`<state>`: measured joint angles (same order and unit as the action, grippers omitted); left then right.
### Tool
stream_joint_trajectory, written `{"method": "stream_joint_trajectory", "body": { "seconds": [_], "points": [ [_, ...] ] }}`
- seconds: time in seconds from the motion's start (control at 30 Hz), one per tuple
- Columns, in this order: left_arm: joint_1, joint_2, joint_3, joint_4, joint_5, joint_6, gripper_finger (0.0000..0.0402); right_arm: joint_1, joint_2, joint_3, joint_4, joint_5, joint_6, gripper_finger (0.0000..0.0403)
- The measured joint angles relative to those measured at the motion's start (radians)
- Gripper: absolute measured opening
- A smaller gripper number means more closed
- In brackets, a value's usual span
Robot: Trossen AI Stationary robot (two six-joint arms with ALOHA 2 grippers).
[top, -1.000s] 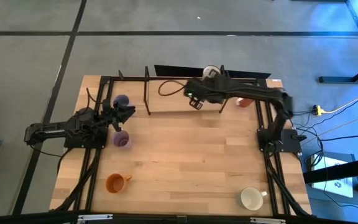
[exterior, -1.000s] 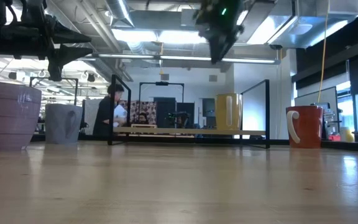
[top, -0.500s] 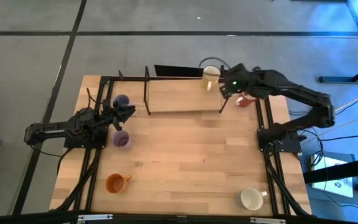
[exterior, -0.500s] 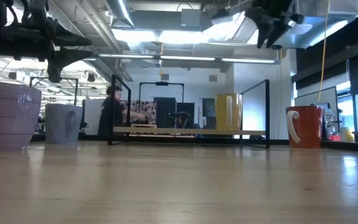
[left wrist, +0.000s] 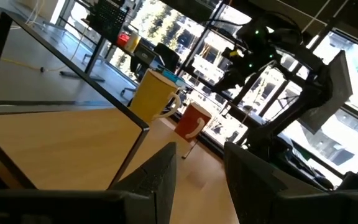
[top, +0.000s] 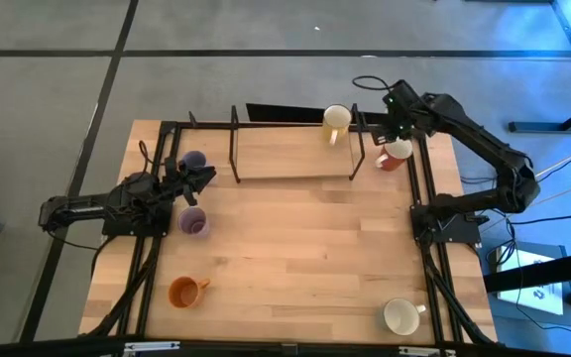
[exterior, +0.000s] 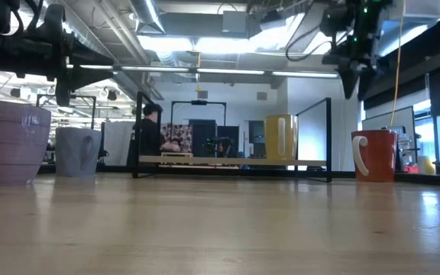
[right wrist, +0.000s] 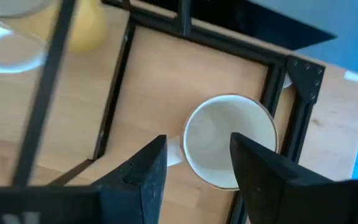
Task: Place coffee mugs
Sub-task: Put the orange white mug on the shelf
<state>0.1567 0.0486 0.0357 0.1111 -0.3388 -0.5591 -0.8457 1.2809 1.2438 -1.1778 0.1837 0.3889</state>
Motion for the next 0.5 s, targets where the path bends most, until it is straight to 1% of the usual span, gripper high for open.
{"method": "stream_joint_trajectory", "body": {
  "seconds": [0.07,0.23,0.33,0.5],
  "points": [
    [0.0,0.0,0.0,0.0,-0.008,0.0,0.0126,-0.024,0.002,-0.036,0.01,-0.025,-0.002,0.0167],
    [0.0,0.0,0.0,0.0,-0.012,0.004,0.0126,-0.047,0.006,-0.13,0.087,-0.045,-0.002,0.0167],
    [0.0,0.0,0.0,0.0,-0.012,0.003,0.0126,-0.048,0.006,-0.177,0.151,-0.054,0.005,0.0167],
    [0.0,0.0,0.0,0.0,-0.013,0.003,0.0126,-0.048,0.037,-0.224,0.19,-0.063,0.018,0.0167]
  ]
}}
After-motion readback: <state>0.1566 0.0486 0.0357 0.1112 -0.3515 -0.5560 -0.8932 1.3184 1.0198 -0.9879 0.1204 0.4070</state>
